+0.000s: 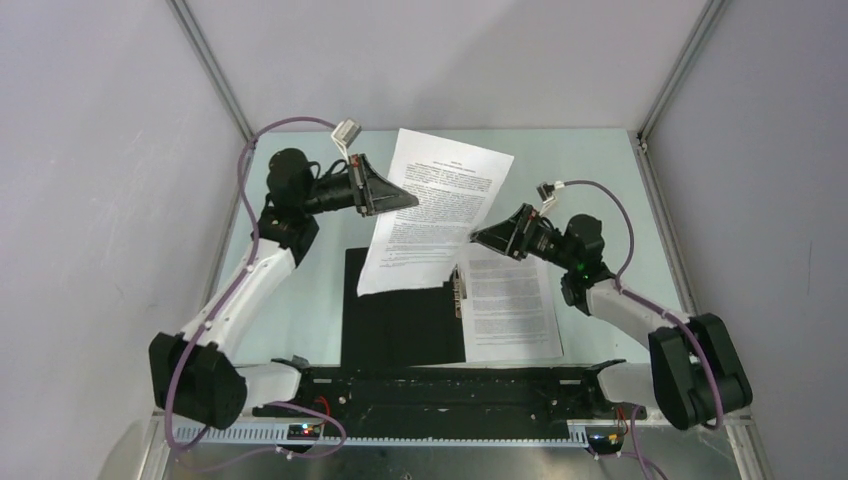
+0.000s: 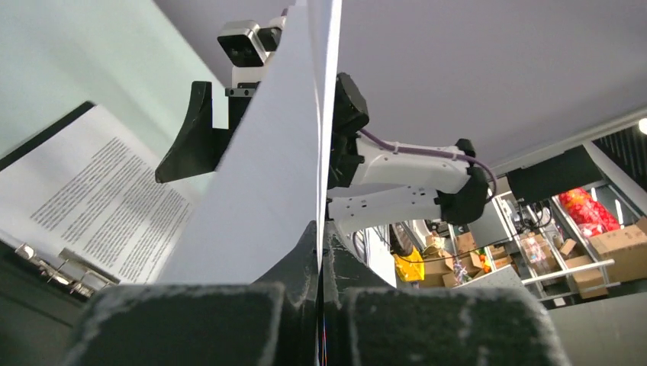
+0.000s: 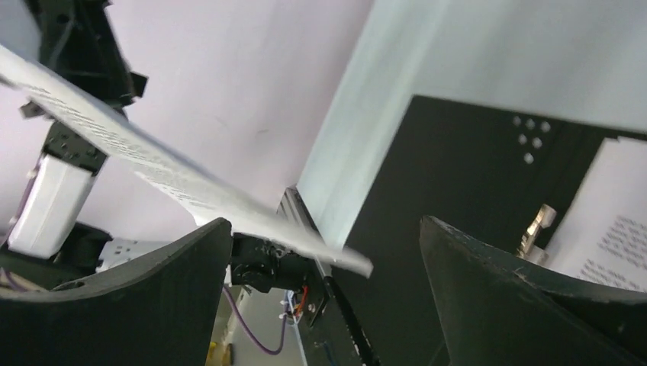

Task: Put the files into the folder

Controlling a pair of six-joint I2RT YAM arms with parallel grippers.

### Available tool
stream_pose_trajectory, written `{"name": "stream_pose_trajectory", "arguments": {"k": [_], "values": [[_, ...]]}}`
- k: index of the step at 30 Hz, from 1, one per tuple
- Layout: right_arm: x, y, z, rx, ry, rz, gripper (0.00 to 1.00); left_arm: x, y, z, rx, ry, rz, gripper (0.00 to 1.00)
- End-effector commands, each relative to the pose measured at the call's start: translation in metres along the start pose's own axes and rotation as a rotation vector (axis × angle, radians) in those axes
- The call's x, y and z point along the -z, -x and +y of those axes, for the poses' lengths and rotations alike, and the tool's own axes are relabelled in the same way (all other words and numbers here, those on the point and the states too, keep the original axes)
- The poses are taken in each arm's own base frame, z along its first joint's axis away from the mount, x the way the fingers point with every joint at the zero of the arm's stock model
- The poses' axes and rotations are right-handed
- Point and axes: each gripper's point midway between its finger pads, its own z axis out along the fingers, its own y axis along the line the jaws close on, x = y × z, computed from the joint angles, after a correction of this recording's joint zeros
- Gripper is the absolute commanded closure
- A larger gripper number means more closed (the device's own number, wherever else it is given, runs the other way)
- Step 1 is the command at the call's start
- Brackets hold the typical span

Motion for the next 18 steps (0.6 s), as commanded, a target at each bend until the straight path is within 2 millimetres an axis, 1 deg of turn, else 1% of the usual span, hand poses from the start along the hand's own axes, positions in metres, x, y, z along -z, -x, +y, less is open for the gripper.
{"name": "stream_pose_trajectory", "arguments": {"k": [1, 2, 3, 4, 5, 6, 8, 10, 11, 12, 13, 15, 18], "values": [[0.022, 0.026, 0.079, 0.239, 0.251, -0.128, 0.01, 0.011, 0.0, -0.056, -0.087, -0.097, 0.021, 1.0], [0.027, 0.028, 0.091, 0.274, 0.275, -0.149, 0.01, 0.013, -0.001, -0.064, -0.097, -0.108, 0.018, 1.0], [0.03, 0.031, 0.097, 0.289, 0.284, -0.166, 0.01, 0.013, -0.001, -0.072, -0.099, -0.119, 0.02, 1.0], [0.036, 0.032, 0.109, 0.317, 0.311, -0.185, 0.01, 0.015, -0.002, -0.079, -0.105, -0.129, 0.017, 1.0], [0.039, 0.033, 0.114, 0.328, 0.322, -0.194, 0.01, 0.015, -0.002, -0.086, -0.113, -0.138, 0.017, 1.0], [0.044, 0.034, 0.125, 0.346, 0.353, -0.209, 0.01, 0.016, -0.002, -0.092, -0.117, -0.145, 0.014, 1.0], [0.049, 0.033, 0.139, 0.358, 0.391, -0.215, 0.01, 0.017, -0.002, -0.102, -0.131, -0.161, 0.016, 1.0], [0.048, 0.026, 0.15, 0.361, 0.428, -0.193, 0.01, 0.016, 0.0, -0.113, -0.151, -0.18, 0.019, 1.0], [0.047, 0.025, 0.155, 0.366, 0.44, -0.189, 0.01, 0.016, 0.0, -0.115, -0.154, -0.185, 0.023, 1.0], [0.042, 0.02, 0.156, 0.364, 0.442, -0.174, 0.01, 0.015, 0.0, -0.121, -0.165, -0.197, 0.029, 1.0], [0.04, 0.018, 0.158, 0.381, 0.446, -0.172, 0.01, 0.014, 0.0, -0.123, -0.168, -0.202, 0.032, 1.0], [0.031, 0.014, 0.153, 0.367, 0.431, -0.156, 0.01, 0.013, -0.002, -0.132, -0.183, -0.222, 0.046, 1.0], [0.03, 0.014, 0.157, 0.359, 0.452, -0.159, 0.01, 0.013, -0.004, -0.141, -0.199, -0.24, 0.053, 1.0]]}}
